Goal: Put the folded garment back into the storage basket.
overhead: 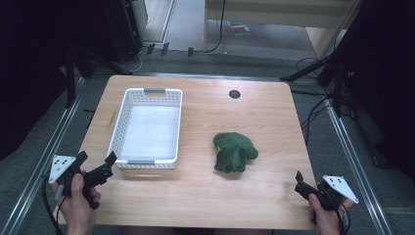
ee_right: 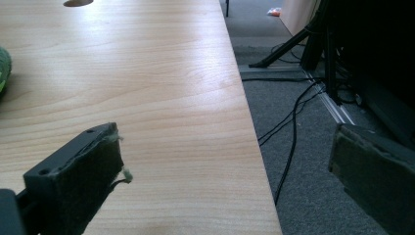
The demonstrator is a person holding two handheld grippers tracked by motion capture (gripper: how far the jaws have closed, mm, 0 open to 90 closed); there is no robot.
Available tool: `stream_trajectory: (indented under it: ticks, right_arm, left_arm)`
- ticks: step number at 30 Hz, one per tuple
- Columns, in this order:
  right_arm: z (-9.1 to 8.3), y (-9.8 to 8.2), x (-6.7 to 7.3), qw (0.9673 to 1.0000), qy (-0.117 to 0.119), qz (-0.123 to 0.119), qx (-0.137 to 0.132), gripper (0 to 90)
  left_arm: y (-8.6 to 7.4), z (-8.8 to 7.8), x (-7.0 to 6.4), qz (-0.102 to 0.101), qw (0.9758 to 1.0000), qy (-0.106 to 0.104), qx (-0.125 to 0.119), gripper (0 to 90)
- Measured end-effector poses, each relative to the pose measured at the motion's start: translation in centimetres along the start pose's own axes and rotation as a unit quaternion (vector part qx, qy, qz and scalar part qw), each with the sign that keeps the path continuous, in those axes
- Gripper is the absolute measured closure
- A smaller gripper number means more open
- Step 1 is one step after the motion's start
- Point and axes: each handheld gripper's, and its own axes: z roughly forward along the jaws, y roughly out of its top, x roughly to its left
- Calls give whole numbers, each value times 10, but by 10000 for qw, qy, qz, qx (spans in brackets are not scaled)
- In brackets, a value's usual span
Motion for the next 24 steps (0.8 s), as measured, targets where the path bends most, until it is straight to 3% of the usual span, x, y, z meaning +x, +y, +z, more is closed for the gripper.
stream_trajectory:
  ticks: [10,20,24]
  right_arm:
    - [0,0,0,10000,-5,8,30,0]
    - [0,0,0,10000,-1,17,49,0]
    - [1,0,0,10000,1,20,41,0]
  left_arm:
    - [20,19,-38,265,9990,-332,153,16]
    - [21,35,-67,371,9978,-512,217,16]
    - [20,44,-84,399,9967,-651,290,16]
